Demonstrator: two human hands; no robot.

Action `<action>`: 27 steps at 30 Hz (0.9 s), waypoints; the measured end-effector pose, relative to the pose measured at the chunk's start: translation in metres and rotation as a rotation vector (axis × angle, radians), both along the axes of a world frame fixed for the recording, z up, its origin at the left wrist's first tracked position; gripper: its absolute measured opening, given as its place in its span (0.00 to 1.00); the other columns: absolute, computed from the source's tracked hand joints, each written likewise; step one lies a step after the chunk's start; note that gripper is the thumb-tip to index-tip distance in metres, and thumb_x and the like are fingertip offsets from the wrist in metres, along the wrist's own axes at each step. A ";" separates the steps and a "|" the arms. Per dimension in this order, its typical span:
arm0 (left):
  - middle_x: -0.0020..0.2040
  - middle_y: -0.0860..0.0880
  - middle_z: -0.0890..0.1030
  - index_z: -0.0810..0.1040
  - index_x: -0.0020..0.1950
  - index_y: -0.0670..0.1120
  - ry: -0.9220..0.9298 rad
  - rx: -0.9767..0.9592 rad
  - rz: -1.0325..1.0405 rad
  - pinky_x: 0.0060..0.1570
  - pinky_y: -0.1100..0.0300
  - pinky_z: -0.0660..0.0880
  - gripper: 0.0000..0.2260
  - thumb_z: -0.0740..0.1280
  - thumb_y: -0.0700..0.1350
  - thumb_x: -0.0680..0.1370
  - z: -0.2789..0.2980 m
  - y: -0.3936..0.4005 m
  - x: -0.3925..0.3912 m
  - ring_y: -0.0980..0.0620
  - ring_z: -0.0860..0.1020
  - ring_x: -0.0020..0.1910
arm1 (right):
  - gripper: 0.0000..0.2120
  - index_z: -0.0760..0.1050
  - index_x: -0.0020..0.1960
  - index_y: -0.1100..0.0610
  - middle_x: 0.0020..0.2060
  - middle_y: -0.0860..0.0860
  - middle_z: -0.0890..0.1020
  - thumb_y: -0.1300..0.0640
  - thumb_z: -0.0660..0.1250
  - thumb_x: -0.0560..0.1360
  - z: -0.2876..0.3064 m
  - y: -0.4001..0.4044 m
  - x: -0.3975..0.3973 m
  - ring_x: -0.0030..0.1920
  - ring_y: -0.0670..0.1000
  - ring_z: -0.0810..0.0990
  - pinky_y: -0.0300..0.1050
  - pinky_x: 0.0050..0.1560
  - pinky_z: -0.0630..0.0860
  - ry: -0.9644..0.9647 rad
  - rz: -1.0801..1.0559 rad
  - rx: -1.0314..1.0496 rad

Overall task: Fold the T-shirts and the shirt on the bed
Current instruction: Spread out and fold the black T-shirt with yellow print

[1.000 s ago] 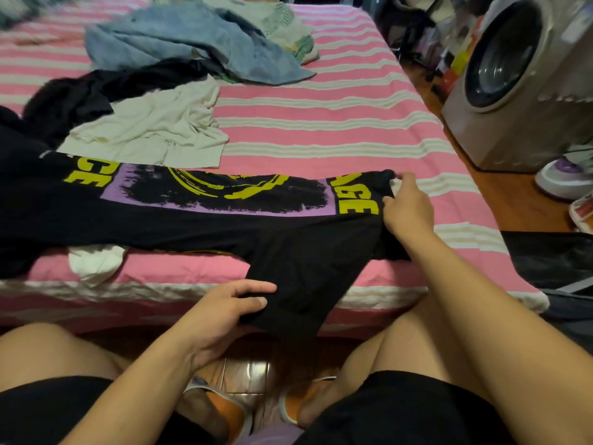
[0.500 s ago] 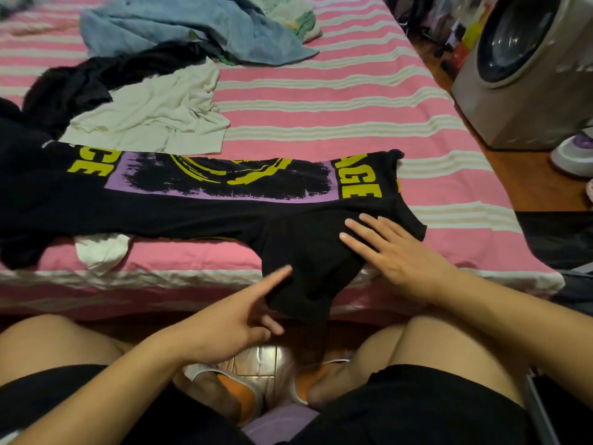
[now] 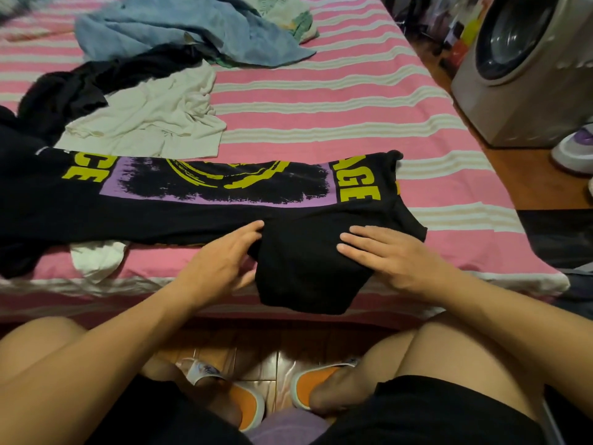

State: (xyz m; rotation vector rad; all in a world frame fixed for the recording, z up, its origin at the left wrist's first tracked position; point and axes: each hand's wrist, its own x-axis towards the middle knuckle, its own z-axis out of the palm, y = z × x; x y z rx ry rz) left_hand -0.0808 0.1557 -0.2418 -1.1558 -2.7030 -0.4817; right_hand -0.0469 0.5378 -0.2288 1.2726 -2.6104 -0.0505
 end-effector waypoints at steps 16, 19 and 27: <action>0.42 0.48 0.76 0.74 0.46 0.47 -0.290 0.394 0.353 0.43 0.61 0.72 0.09 0.59 0.46 0.84 0.030 0.000 -0.029 0.53 0.75 0.40 | 0.14 0.76 0.45 0.60 0.40 0.60 0.81 0.56 0.55 0.79 0.053 -0.039 -0.065 0.43 0.63 0.79 0.53 0.42 0.72 -0.428 -0.649 -0.554; 0.34 0.47 0.68 0.67 0.40 0.48 -0.861 0.790 0.685 0.31 0.63 0.71 0.14 0.59 0.45 0.86 0.035 0.012 -0.049 0.56 0.71 0.28 | 0.18 0.72 0.38 0.61 0.37 0.56 0.75 0.50 0.62 0.81 0.056 -0.056 -0.095 0.42 0.60 0.74 0.49 0.35 0.64 -0.693 -1.019 -0.625; 0.36 0.52 0.76 0.75 0.48 0.49 -0.918 0.746 0.784 0.34 0.60 0.72 0.11 0.69 0.56 0.80 0.043 0.020 -0.057 0.53 0.74 0.31 | 0.20 0.65 0.33 0.55 0.29 0.51 0.71 0.49 0.66 0.79 0.057 -0.054 -0.082 0.35 0.56 0.70 0.48 0.34 0.61 -0.636 -1.040 -0.646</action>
